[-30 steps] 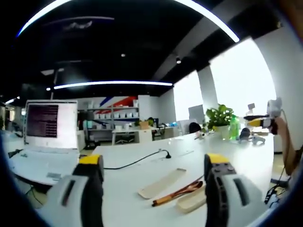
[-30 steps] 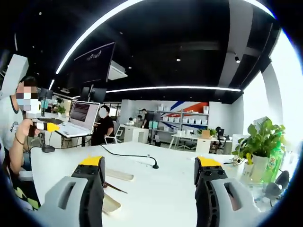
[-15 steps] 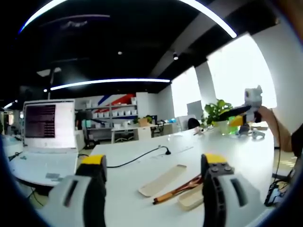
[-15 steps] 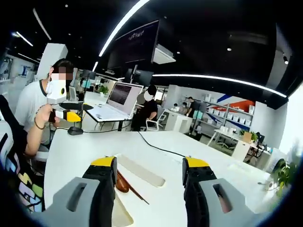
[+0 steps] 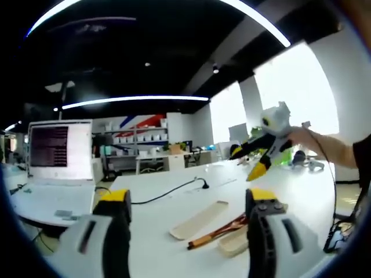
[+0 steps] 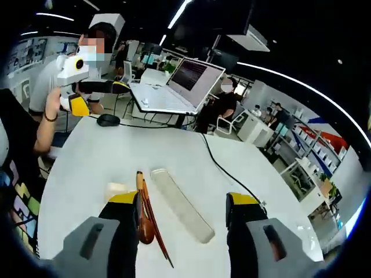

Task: Arrange the utensils inside the cutlery case until each visible utensil rests in its matching compartment.

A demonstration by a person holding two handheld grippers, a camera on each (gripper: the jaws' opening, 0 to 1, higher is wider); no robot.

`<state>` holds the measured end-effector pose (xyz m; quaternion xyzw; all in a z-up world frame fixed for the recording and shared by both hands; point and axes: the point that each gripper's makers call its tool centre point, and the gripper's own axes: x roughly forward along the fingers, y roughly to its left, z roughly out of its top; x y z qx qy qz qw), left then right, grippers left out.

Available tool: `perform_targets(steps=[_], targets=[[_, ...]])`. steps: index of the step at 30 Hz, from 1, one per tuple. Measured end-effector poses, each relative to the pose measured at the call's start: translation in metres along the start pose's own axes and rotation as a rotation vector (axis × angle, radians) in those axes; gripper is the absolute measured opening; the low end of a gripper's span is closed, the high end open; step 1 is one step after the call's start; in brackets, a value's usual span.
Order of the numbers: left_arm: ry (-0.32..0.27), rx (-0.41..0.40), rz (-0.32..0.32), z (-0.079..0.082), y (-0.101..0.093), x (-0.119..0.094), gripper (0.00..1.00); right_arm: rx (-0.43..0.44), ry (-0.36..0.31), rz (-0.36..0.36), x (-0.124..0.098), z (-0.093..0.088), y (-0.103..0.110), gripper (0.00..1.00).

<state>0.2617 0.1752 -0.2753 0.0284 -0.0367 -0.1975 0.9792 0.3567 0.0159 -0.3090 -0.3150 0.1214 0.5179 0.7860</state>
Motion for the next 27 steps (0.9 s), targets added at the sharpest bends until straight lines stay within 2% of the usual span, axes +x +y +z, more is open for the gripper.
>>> perform_targets(steps=[2,3,4,5,6,8,9,10,13,14,17,21,23,27], targets=[[0.009,0.001,0.001,-0.003,0.000,0.002,0.85,-0.016,0.072,0.040,0.015,-0.009,0.005,0.43],[0.018,0.015,-0.002,-0.004,0.000,0.003,0.85,-0.057,0.107,0.077,0.023,-0.014,0.011,0.40],[0.025,0.023,0.004,-0.005,0.001,0.004,0.85,-0.079,0.127,0.096,0.027,-0.017,0.014,0.32],[0.023,0.038,0.037,-0.004,0.007,0.003,0.84,-0.114,0.170,0.136,0.034,-0.024,0.021,0.27],[0.019,0.055,0.057,-0.003,0.010,0.003,0.83,-0.150,0.231,0.180,0.041,-0.033,0.029,0.26],[0.011,0.058,0.081,-0.001,0.013,0.002,0.83,-0.189,0.256,0.179,0.054,-0.039,0.030,0.33],[0.003,0.058,0.081,0.000,0.013,0.002,0.82,-0.211,0.279,0.158,0.060,-0.043,0.027,0.33],[0.001,0.061,0.072,0.001,0.013,0.001,0.82,-0.226,0.302,0.136,0.064,-0.047,0.024,0.31],[0.000,0.033,0.029,0.000,0.007,0.000,0.79,-0.205,0.321,0.155,0.077,-0.055,0.025,0.27],[0.001,0.028,0.019,0.000,0.005,0.000,0.79,-0.196,0.337,0.168,0.078,-0.058,0.027,0.27],[0.006,0.002,0.029,-0.002,0.003,0.001,0.88,-0.185,0.379,0.204,0.085,-0.067,0.030,0.27],[-0.001,0.007,0.029,-0.001,0.002,0.002,0.86,-0.168,0.391,0.238,0.093,-0.074,0.034,0.23],[-0.018,-0.011,0.048,0.002,0.005,0.002,0.85,-0.201,0.451,0.257,0.090,-0.084,0.033,0.23],[-0.022,-0.001,0.042,0.002,0.005,0.002,0.86,-0.210,0.477,0.276,0.086,-0.087,0.034,0.20]])
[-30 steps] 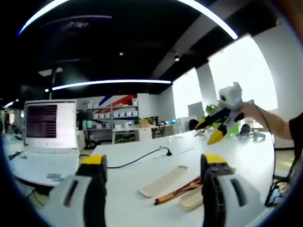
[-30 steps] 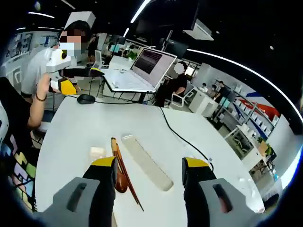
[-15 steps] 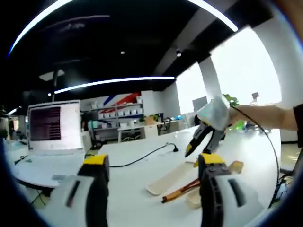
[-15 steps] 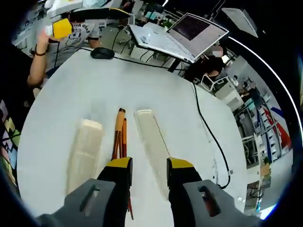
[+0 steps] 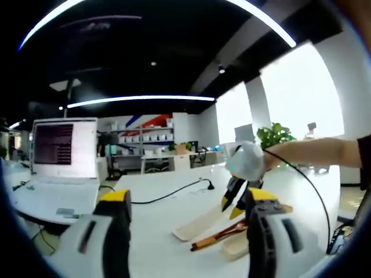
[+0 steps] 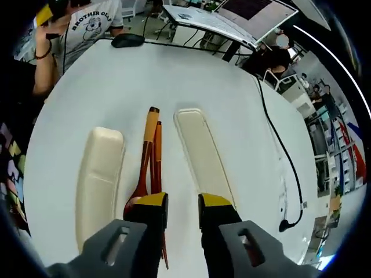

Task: Arrange the utensils inside the cutlery case until each visible utensil rests in its matching compartment.

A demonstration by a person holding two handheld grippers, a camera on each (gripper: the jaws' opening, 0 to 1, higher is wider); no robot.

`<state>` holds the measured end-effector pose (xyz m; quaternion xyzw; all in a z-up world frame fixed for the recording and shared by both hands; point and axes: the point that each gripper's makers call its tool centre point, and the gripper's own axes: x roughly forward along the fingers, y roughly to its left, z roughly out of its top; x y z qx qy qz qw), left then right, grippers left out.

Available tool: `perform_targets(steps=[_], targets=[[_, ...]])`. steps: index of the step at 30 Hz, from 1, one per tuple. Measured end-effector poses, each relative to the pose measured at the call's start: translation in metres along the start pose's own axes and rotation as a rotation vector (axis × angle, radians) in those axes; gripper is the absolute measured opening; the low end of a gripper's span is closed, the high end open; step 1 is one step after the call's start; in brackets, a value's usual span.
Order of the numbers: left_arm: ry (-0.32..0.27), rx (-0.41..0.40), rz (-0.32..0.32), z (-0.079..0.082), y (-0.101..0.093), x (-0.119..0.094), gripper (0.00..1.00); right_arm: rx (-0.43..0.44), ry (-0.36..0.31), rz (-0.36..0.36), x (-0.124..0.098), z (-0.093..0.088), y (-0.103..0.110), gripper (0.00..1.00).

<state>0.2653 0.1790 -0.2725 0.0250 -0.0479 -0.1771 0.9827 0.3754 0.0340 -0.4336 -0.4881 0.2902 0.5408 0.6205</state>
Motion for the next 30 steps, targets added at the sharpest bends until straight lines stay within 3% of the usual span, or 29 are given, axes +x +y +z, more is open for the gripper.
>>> perform_targets(steps=[8,14,16,19,30], targets=[[0.003,-0.010,-0.025,0.000,-0.006,-0.001,0.85,-0.052,0.037,0.067,0.009,0.000,0.015,0.20],[0.003,-0.012,-0.029,-0.001,-0.006,0.000,0.84,-0.027,0.037,0.071,0.016,0.000,0.012,0.19],[0.008,-0.014,-0.029,-0.002,-0.006,0.000,0.84,0.049,-0.003,0.067,0.018,0.006,0.010,0.16],[-0.004,-0.028,-0.035,0.000,-0.006,-0.002,0.82,0.000,0.008,0.100,0.020,0.004,0.017,0.14],[0.011,-0.036,-0.045,-0.005,-0.007,0.000,0.82,0.024,0.022,0.110,0.031,0.005,0.020,0.13]])
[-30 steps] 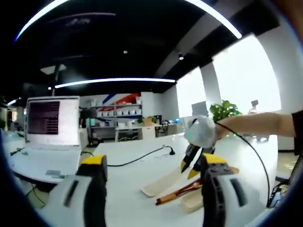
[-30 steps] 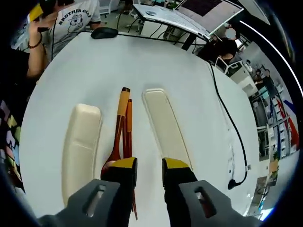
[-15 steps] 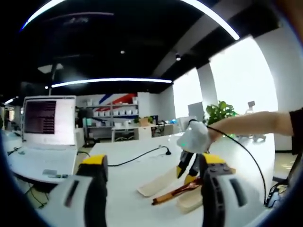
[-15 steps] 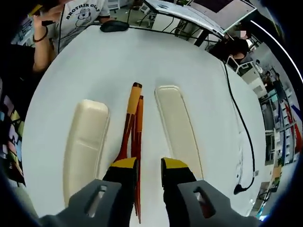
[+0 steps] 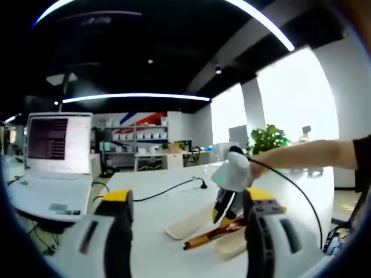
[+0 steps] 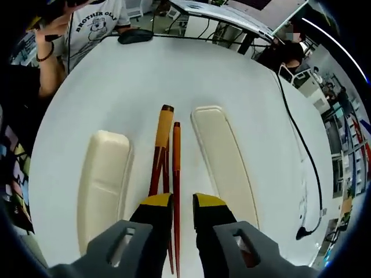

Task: Arrange the utensils inside the cutlery case until each visible utensil rests in its matching compartment.

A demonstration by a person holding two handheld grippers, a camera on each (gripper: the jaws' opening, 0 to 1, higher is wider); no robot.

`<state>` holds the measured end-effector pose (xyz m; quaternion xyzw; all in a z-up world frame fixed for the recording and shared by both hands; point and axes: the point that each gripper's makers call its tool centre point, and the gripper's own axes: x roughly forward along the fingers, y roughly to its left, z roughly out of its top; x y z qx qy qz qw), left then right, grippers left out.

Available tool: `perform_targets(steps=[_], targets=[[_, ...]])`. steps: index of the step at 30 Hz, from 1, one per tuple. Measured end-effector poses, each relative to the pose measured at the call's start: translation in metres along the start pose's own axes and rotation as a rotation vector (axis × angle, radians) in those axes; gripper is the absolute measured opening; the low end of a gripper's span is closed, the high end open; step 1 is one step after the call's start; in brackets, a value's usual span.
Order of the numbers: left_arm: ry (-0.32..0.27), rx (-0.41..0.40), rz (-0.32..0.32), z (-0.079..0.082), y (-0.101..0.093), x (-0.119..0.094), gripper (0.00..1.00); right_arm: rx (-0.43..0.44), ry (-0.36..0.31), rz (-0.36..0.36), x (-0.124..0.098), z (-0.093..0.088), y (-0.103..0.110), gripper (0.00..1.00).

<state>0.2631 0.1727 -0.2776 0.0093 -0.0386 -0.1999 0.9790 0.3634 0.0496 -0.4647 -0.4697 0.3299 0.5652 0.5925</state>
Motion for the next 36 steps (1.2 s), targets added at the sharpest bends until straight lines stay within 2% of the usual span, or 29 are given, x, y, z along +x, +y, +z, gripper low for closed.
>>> perform_targets(steps=[2,4,5,6,10,13,15,24,27,36], targets=[[-0.001,-0.001,-0.002,0.000,0.000,0.000,0.82,0.005,0.011,-0.006,0.002,-0.003,0.000,0.12],[0.001,-0.003,-0.002,-0.002,-0.002,0.000,0.82,-0.001,0.050,0.008,0.004,-0.011,0.004,0.07],[0.003,-0.004,0.000,-0.003,-0.002,0.000,0.82,-0.004,0.015,0.019,0.005,-0.004,0.006,0.04],[0.006,-0.006,0.004,-0.004,-0.002,0.000,0.82,-0.005,0.036,0.015,0.003,-0.006,0.007,0.05],[0.014,-0.007,0.009,-0.006,-0.003,0.000,0.81,-0.029,0.034,0.009,0.004,-0.006,0.008,0.03],[0.004,-0.003,-0.005,-0.003,-0.008,-0.001,0.81,-0.050,0.043,-0.023,0.004,-0.004,0.008,0.03],[0.000,-0.010,-0.014,-0.003,-0.010,-0.002,0.81,0.027,0.043,-0.017,0.003,-0.006,0.009,0.02],[-0.005,-0.026,-0.004,-0.002,-0.005,-0.004,0.80,0.042,0.019,0.012,0.001,-0.002,0.016,0.02],[-0.009,-0.026,-0.007,-0.001,-0.007,-0.005,0.80,0.063,-0.003,-0.005,-0.009,0.001,0.008,0.02],[0.002,-0.025,-0.016,-0.004,-0.006,-0.003,0.80,0.078,0.016,-0.048,-0.053,0.002,0.003,0.02]])
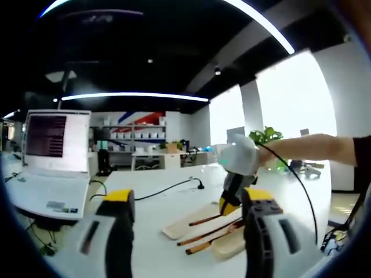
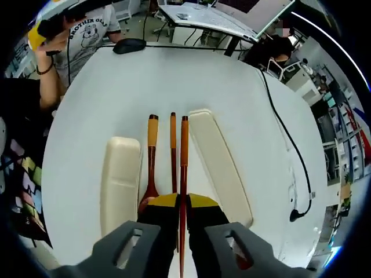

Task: Arrange the utensils inside the cutlery case until each visible utensil rests in its matching compartment.

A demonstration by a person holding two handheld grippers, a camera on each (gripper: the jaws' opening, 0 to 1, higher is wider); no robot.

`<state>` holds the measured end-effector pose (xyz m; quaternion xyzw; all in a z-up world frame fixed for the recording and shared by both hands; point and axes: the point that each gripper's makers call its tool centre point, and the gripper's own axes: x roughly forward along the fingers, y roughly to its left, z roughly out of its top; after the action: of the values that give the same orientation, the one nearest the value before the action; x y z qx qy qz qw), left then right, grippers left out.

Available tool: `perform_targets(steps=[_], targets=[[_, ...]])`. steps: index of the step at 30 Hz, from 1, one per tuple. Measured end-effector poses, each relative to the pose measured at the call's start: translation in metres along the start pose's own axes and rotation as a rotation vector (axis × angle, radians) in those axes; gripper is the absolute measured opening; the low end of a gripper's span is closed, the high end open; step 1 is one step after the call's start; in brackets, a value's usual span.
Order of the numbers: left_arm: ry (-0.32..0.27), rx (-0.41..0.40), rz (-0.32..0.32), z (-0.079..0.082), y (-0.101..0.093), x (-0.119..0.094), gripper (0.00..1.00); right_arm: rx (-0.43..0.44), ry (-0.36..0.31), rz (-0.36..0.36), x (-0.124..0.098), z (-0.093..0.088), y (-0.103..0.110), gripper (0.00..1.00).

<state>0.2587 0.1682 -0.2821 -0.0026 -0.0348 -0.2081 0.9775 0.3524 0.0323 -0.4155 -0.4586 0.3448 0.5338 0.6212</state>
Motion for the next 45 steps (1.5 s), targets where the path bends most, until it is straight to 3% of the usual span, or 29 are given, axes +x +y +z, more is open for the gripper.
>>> perform_targets(steps=[4,9,11,13,20,23,25,27,45], targets=[[-0.007,-0.001,0.000,0.003,0.003,0.000,0.79,-0.017,-0.025,0.014,-0.011,0.005,0.004,0.02],[-0.010,-0.002,-0.007,0.006,0.006,0.000,0.79,0.041,-0.022,0.034,-0.019,0.004,0.014,0.02],[-0.011,-0.005,-0.009,0.006,0.007,0.000,0.79,0.040,-0.140,0.111,-0.022,0.021,0.033,0.02],[-0.011,-0.005,-0.009,0.006,0.008,0.001,0.79,0.073,-0.159,0.149,-0.023,0.023,0.042,0.02],[-0.031,-0.001,-0.015,0.015,0.007,-0.004,0.79,0.089,-0.095,0.131,-0.021,0.005,0.056,0.02],[-0.034,0.004,-0.017,0.015,0.007,-0.004,0.78,0.164,-0.072,0.157,-0.019,-0.006,0.067,0.02],[-0.032,0.011,-0.016,0.014,0.007,-0.004,0.77,0.141,-0.083,0.157,-0.015,-0.010,0.072,0.02],[-0.026,0.007,-0.015,0.013,0.008,-0.003,0.77,0.103,-0.045,0.159,-0.010,-0.020,0.078,0.02],[0.004,0.014,-0.031,0.005,0.000,0.004,0.76,0.076,-0.032,0.186,0.014,-0.022,0.090,0.03]])
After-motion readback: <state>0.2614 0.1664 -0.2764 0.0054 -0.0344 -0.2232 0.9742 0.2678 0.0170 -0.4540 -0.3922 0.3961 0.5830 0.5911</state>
